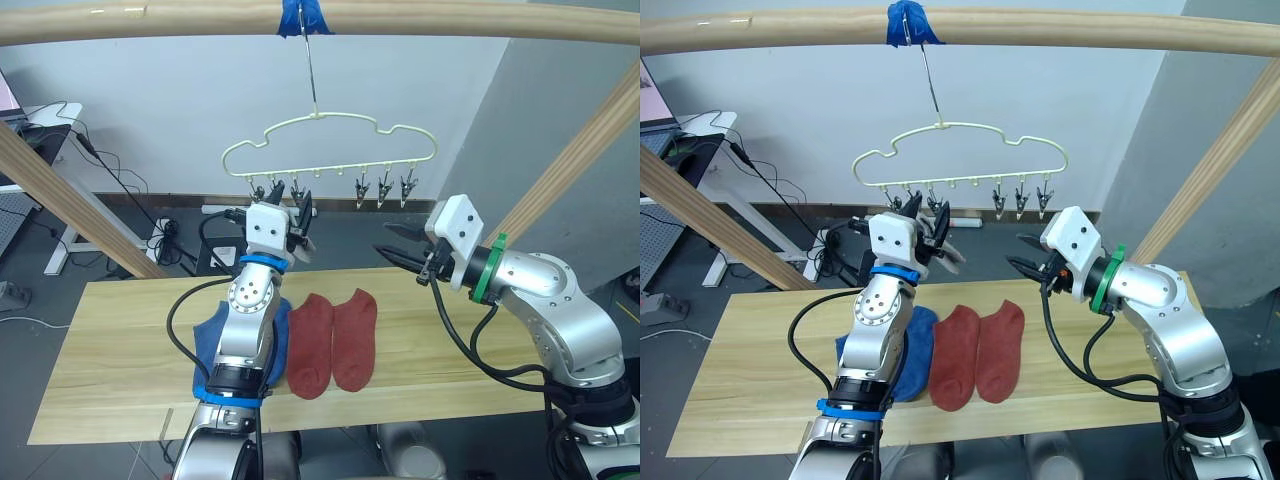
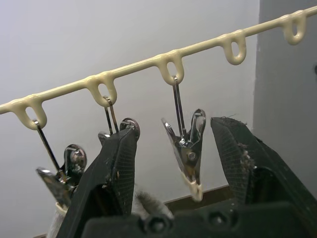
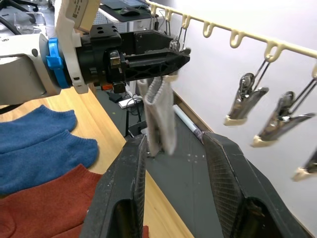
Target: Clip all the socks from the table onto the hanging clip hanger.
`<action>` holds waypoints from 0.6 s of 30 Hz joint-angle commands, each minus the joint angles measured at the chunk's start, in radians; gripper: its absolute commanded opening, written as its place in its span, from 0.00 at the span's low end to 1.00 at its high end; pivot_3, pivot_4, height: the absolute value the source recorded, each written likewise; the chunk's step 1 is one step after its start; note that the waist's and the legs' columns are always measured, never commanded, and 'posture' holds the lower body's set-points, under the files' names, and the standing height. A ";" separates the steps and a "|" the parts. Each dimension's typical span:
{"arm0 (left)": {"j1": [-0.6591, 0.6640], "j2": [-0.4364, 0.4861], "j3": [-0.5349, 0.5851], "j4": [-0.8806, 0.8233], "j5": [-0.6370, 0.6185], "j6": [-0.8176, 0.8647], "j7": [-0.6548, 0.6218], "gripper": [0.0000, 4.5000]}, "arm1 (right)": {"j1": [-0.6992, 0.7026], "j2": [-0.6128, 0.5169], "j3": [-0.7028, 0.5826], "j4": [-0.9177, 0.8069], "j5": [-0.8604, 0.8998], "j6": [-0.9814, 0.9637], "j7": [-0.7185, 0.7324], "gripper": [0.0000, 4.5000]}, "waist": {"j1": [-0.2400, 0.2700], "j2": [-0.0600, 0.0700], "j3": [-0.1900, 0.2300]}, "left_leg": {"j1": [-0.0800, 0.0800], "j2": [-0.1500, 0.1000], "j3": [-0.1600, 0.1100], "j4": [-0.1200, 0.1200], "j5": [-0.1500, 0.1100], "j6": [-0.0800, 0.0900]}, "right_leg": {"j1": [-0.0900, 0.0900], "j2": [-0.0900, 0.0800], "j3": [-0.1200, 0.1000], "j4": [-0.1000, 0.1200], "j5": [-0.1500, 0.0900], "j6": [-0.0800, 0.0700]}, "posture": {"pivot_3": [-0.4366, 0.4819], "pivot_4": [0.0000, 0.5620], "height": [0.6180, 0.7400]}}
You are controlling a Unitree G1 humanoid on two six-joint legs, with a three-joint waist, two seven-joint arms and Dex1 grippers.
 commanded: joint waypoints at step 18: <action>-0.008 -0.021 -0.018 -0.041 0.035 -0.023 0.033 0.35 | 0.003 -0.011 -0.021 -0.017 0.018 -0.018 -0.008 0.41 | 0.000 0.000 0.000 | 0.000 0.000 0.000 0.000 0.000 0.000 | 0.000 0.000 0.000 0.000 0.000 0.000 | 0.14 0.43 0.91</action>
